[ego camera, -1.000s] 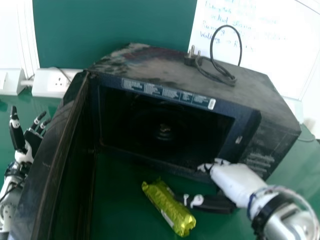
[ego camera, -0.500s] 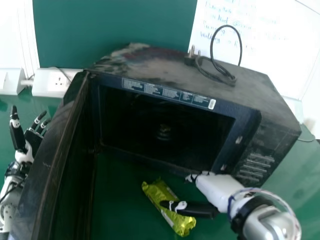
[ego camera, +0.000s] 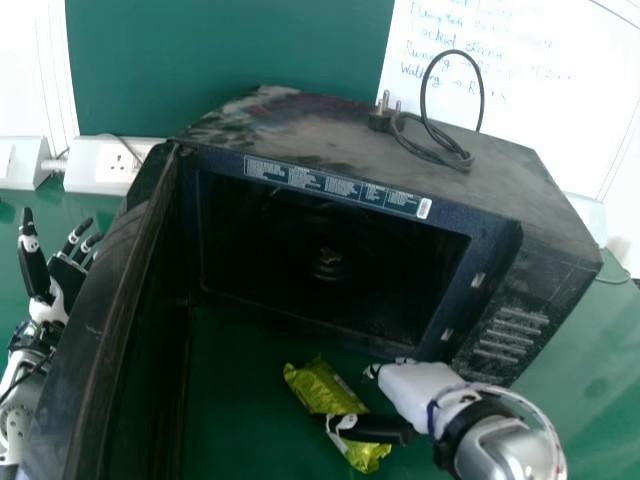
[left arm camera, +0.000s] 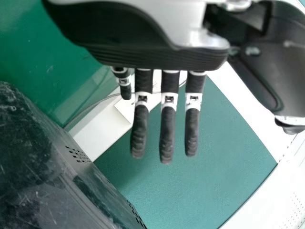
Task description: Put biscuit inside oven
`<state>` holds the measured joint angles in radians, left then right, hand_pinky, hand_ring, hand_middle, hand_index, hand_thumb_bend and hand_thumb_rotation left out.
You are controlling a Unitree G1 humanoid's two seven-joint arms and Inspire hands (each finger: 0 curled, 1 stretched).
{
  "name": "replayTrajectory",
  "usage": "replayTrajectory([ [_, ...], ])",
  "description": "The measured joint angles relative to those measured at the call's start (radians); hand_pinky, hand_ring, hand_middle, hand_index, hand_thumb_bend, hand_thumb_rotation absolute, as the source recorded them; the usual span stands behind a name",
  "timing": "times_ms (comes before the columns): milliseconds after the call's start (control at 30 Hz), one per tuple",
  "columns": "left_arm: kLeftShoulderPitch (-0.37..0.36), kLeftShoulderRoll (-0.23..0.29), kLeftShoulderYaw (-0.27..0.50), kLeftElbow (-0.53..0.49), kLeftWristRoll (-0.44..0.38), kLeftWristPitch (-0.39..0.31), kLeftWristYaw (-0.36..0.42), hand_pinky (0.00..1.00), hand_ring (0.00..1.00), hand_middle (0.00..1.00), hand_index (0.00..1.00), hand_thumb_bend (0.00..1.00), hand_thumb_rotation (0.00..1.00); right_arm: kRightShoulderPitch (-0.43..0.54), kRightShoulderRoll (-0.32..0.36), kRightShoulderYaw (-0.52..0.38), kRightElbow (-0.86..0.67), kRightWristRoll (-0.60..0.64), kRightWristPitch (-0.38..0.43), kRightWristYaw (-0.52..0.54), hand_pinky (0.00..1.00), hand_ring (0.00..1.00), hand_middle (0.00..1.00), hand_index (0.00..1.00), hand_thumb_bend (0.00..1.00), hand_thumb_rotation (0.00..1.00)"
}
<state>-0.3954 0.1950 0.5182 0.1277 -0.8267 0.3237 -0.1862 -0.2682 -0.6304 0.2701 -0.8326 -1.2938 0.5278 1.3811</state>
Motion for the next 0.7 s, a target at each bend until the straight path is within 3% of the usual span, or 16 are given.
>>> replayTrajectory([
  [267, 0.001, -0.001, -0.001, -0.009, 0.001, 0.001, 0.009, 0.23, 0.31, 0.41, 0.49, 0.52, 0.08, 0.014, 0.095, -0.035, 0.067, -0.092, -0.082, 0.023, 0.79, 0.92, 0.94, 0.93, 1.00, 0.34],
  [700, 0.002, -0.001, -0.001, -0.016, 0.000, 0.007, 0.014, 0.23, 0.32, 0.42, 0.49, 0.52, 0.08, 0.051, 0.155, -0.104, 0.148, -0.104, -0.184, -0.031, 0.80, 0.92, 0.93, 0.91, 1.00, 0.32],
])
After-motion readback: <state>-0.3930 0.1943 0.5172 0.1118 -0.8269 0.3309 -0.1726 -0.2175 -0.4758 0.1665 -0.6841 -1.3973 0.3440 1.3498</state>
